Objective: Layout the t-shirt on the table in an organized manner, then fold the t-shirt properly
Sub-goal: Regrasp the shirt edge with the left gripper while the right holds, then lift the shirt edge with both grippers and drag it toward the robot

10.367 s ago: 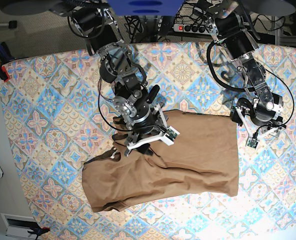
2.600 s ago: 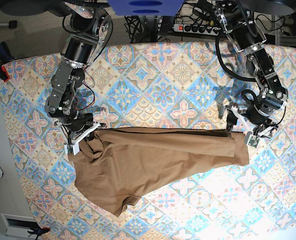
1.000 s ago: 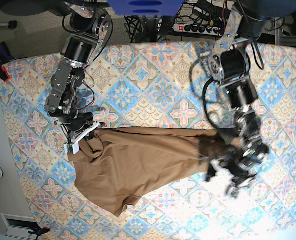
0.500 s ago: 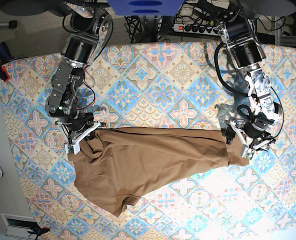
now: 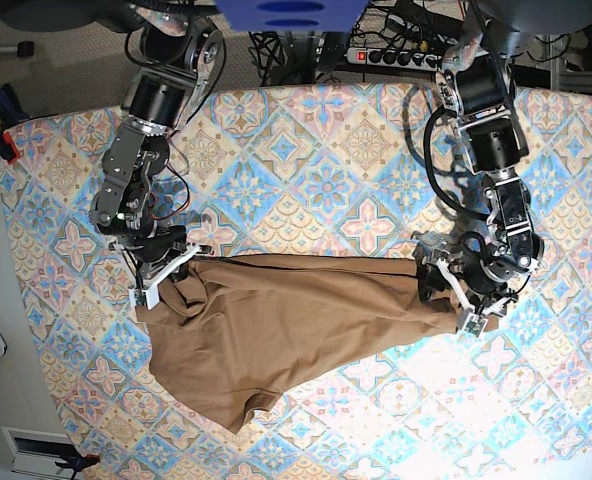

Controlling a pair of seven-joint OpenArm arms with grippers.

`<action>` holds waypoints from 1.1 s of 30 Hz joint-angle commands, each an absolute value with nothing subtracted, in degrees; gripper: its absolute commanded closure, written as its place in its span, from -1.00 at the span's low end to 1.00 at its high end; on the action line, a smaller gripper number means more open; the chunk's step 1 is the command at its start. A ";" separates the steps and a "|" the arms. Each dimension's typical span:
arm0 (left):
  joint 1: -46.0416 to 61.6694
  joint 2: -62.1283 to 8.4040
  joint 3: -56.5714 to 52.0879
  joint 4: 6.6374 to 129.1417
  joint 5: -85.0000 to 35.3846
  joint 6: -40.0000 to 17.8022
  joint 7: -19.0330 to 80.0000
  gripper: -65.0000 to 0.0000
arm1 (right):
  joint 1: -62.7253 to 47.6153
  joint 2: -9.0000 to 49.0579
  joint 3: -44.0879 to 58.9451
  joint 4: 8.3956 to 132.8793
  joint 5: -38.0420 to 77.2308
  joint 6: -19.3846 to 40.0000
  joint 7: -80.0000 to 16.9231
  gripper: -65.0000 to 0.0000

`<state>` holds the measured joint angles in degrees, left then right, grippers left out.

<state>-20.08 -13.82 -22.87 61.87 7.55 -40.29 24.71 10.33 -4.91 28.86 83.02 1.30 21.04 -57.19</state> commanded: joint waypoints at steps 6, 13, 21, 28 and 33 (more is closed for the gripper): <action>-24.31 -14.46 -18.51 58.15 6.73 -40.00 23.34 -0.52 | 11.82 -4.70 28.79 84.00 2.07 21.23 -56.13 1.00; -24.48 -14.46 -18.33 57.71 6.20 -40.00 23.34 -0.05 | 11.82 -4.70 28.79 84.00 2.15 21.23 -56.13 1.00; -24.22 -14.29 -20.97 57.71 6.20 -40.00 23.34 1.00 | 11.82 -4.70 28.79 84.00 2.15 21.23 -56.13 1.00; -23.87 -14.29 -22.37 57.80 6.55 -40.00 23.43 1.00 | 11.82 -4.70 28.79 81.89 2.15 21.23 -56.04 1.00; -22.73 -14.46 -22.46 58.15 6.46 -40.00 23.69 1.00 | 11.82 -4.70 28.79 80.75 2.15 21.23 -56.04 1.00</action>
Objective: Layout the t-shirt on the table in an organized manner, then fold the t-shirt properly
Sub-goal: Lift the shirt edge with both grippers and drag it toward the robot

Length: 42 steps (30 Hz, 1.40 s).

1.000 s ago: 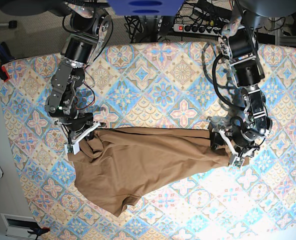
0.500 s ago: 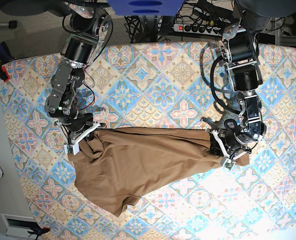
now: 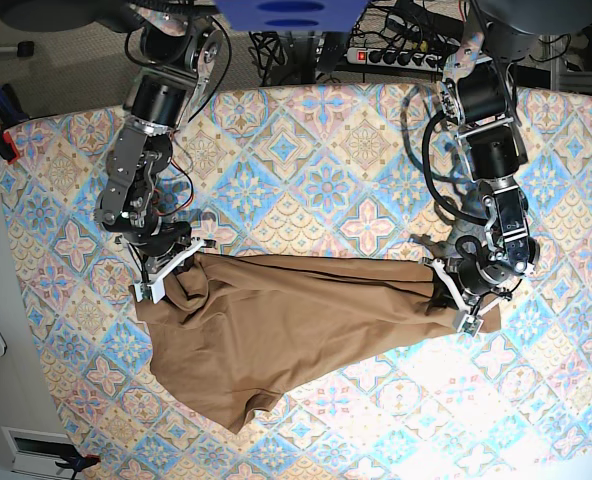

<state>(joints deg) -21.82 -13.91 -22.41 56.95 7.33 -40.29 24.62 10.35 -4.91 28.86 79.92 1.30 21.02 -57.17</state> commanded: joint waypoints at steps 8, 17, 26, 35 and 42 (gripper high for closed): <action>-10.59 -14.02 -22.37 79.08 6.29 -40.00 23.78 1.00 | 11.82 -4.70 28.88 80.92 2.15 21.23 -56.04 1.00; -3.30 -14.20 -22.46 93.41 2.86 -40.00 33.80 1.00 | 11.82 -4.70 28.97 81.27 2.15 21.23 -56.04 1.00; -2.07 -14.46 -29.85 107.82 -8.40 -40.00 66.24 1.00 | 11.47 -4.79 29.14 86.73 2.24 21.23 -56.13 1.00; 8.04 -14.37 -29.93 113.63 -5.67 -40.00 66.86 1.00 | 4.79 -4.88 30.11 100.88 2.24 21.23 -56.13 1.00; 11.82 -14.37 -29.93 113.63 -1.27 -40.00 66.86 1.00 | -1.98 -4.88 30.02 102.02 2.42 21.23 -56.13 1.00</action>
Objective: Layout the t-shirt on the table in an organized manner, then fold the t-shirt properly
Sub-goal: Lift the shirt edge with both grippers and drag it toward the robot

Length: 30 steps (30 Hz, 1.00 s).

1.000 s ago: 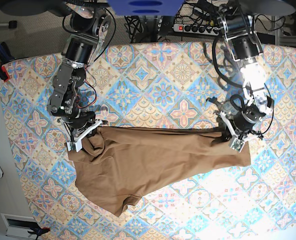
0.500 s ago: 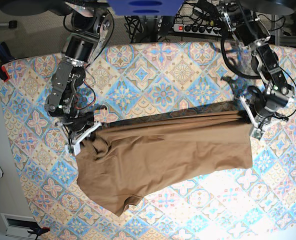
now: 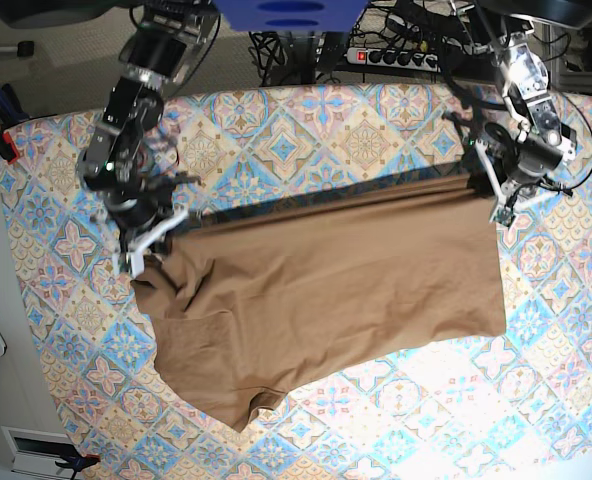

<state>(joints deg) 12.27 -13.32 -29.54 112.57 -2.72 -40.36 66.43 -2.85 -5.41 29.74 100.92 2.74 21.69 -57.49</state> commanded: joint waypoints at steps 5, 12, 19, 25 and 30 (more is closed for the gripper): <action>12.97 -14.46 -29.93 114.15 0.92 -40.00 66.86 1.00 | -5.76 -4.97 30.02 102.02 2.42 21.23 -55.69 1.00; 6.81 -12.79 -29.85 114.07 2.24 -40.00 68.44 1.00 | -5.85 -5.05 30.02 102.11 2.51 21.23 -56.04 1.00; -5.76 -9.27 -29.49 113.89 13.05 -40.00 74.59 1.00 | -3.03 -5.05 29.85 102.11 2.24 21.23 -56.66 1.00; -14.37 -6.20 -26.51 113.63 23.87 -40.00 74.51 1.00 | 8.84 -4.79 30.02 101.85 2.24 21.23 -65.36 1.00; -19.38 -5.05 -26.15 111.25 28.97 -40.00 74.77 1.00 | 16.92 -3.56 29.85 101.58 2.07 21.23 -69.93 1.00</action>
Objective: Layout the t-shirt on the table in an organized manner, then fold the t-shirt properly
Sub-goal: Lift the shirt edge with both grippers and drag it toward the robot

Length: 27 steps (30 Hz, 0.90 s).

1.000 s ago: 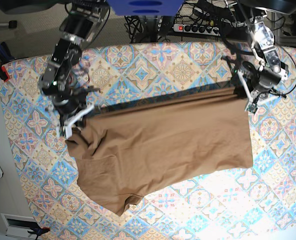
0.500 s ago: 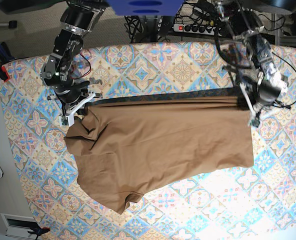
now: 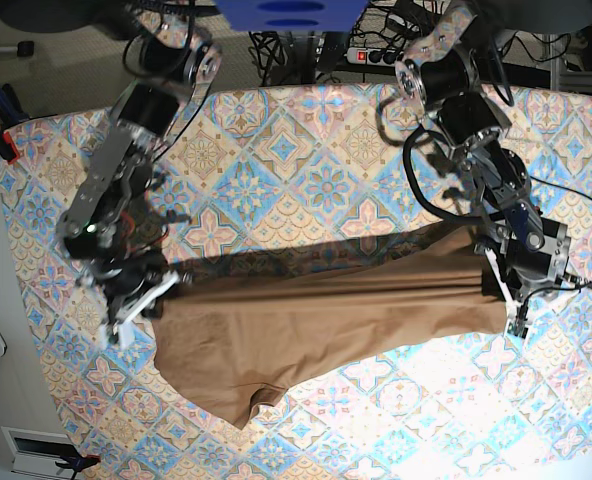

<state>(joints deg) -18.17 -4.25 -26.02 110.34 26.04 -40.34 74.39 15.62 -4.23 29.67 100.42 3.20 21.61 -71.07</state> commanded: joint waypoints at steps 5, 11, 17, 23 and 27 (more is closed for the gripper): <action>-18.68 -4.79 -26.42 111.69 29.67 -40.00 74.77 1.00 | 17.10 -3.47 30.11 103.16 2.07 21.23 -71.87 1.00; -12.53 -8.48 -26.07 111.60 29.14 -40.00 74.42 1.00 | 7.25 -3.56 31.60 105.01 2.15 21.23 -71.60 1.00; -5.67 -13.67 -26.07 111.60 26.07 -40.00 74.42 1.00 | 1.80 -3.56 36.00 105.10 2.24 21.23 -71.52 1.00; 2.07 -14.46 -22.64 111.78 26.24 -40.00 74.33 1.00 | -2.42 -3.56 41.54 105.19 2.33 21.32 -71.52 1.00; 8.92 -14.20 -19.30 112.84 26.51 -40.00 71.43 1.00 | -5.14 -3.56 41.71 105.36 2.33 21.41 -68.44 1.00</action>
